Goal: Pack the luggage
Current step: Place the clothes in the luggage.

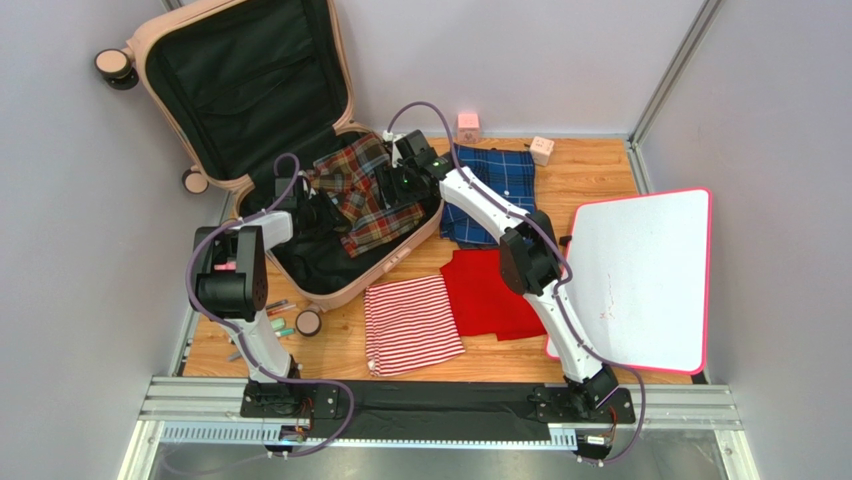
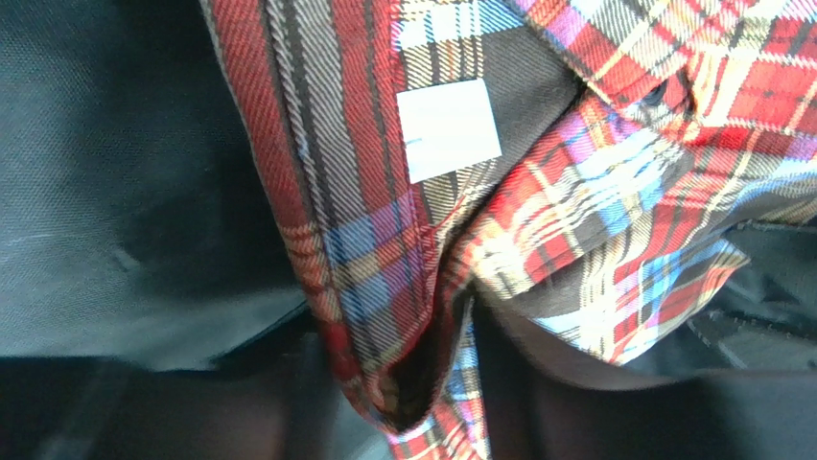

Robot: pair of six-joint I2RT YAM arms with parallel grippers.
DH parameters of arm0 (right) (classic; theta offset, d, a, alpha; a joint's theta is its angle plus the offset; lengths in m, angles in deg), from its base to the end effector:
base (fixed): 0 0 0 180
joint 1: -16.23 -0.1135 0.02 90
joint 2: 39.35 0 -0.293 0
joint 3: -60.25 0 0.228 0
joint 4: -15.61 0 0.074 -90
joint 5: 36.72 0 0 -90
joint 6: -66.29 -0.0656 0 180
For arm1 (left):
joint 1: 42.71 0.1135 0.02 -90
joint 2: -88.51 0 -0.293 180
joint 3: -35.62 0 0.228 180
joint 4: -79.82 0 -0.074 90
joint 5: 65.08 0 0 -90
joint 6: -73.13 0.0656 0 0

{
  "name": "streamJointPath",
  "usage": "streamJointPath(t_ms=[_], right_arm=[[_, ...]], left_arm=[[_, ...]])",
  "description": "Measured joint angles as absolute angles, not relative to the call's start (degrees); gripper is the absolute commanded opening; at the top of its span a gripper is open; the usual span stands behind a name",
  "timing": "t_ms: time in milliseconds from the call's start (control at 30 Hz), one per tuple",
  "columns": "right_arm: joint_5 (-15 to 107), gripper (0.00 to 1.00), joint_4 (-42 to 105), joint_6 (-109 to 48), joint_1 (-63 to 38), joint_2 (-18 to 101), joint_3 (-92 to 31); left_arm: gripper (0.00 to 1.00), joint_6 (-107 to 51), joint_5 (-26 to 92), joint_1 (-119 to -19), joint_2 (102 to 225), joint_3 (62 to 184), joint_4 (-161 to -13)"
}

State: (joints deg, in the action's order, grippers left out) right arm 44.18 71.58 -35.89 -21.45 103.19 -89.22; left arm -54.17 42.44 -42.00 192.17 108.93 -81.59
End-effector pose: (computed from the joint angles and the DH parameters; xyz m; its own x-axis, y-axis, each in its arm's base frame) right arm 0.4447 0.3566 0.2144 -0.7289 -0.2997 -0.6156 -0.5441 0.7993 0.2551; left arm 0.3759 -0.0151 0.1800 -0.7124 -0.5868 -0.3850 -0.3090 0.7548 -0.5786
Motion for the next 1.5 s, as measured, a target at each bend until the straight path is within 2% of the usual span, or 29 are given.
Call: streamJointPath(t_ms=[33,67,167,633,867,900,933,967,1000,1033,1067,1167,1233,1367,1433,1500], right_arm=[[44.2,0.74,71.6,-35.9,-21.4,103.2,-89.2],[44.2,0.75,71.6,-35.9,-21.4,103.2,-89.2],[44.2,0.77,71.7,-35.9,-21.4,103.3,-89.4],[43.9,0.83,72.2,-36.3,-20.9,106.2,-92.9],[43.5,0.88,72.3,-36.4,-20.6,106.8,-93.8],[43.3,0.89,72.3,-36.4,-20.6,106.8,-93.8],[43.2,0.90,72.3,-36.3,-20.6,106.8,-93.8],[43.0,0.91,72.3,-36.3,-20.6,106.8,-93.8],[42.6,0.92,72.4,-36.3,-20.6,106.8,-93.8],[42.6,0.92,72.4,-36.3,-20.6,106.8,-93.8],[42.3,0.93,72.6,-36.2,-20.6,106.6,-93.8],[41.2,0.94,74.3,-35.9,-20.4,104.8,-93.2],[40.6,0.94,75.4,-35.8,-20.3,102.6,-92.1],[39.3,0.95,77.6,-35.0,-20.1,94.6,-88.3],[39.1,0.95,78.4,-34.6,-20.0,90.2,-87.1],[39.3,0.96,79.4,-34.3,-19.8,85.7,-87.0]], left_arm=[[0.41,-54.5,42.6,-42.2,192.3,108.9,-81.9],[0.25,-55.0,42.5,-42.5,192.6,108.9,-82.2],[0.00,-56.1,41.9,-44.1,192.8,108.9,-83.1],[0.00,-61.8,33.3,-48.8,182.9,97.5,-90.8],[0.00,-63.8,31.3,-49.8,182.2,97.0,-90.8],[0.03,-63.9,31.2,-49.8,182.2,97.1,-90.6],[0.18,-64.0,31.0,-49.9,182.2,97.2,-90.4],[0.27,-63.8,30.8,-49.9,182.2,97.5,-89.8],[0.41,-63.8,30.4,-50.0,182.2,97.9,-89.0],[0.41,-63.7,30.1,-50.1,182.2,98.3,-88.2],[0.52,-63.4,29.6,-50.2,182.2,98.8,-87.1],[0.72,-61.8,28.3,-50.7,181.7,99.7,-82.9],[0.80,-60.2,27.3,-51.0,180.8,100.2,-79.8],[0.83,-56.9,24.8,-51.0,176.9,101.3,-74.8],[0.93,-55.2,24.0,-51.0,174.2,101.3,-73.5],[0.93,-53.9,23.7,-51.0,171.5,101.3,-72.7]])
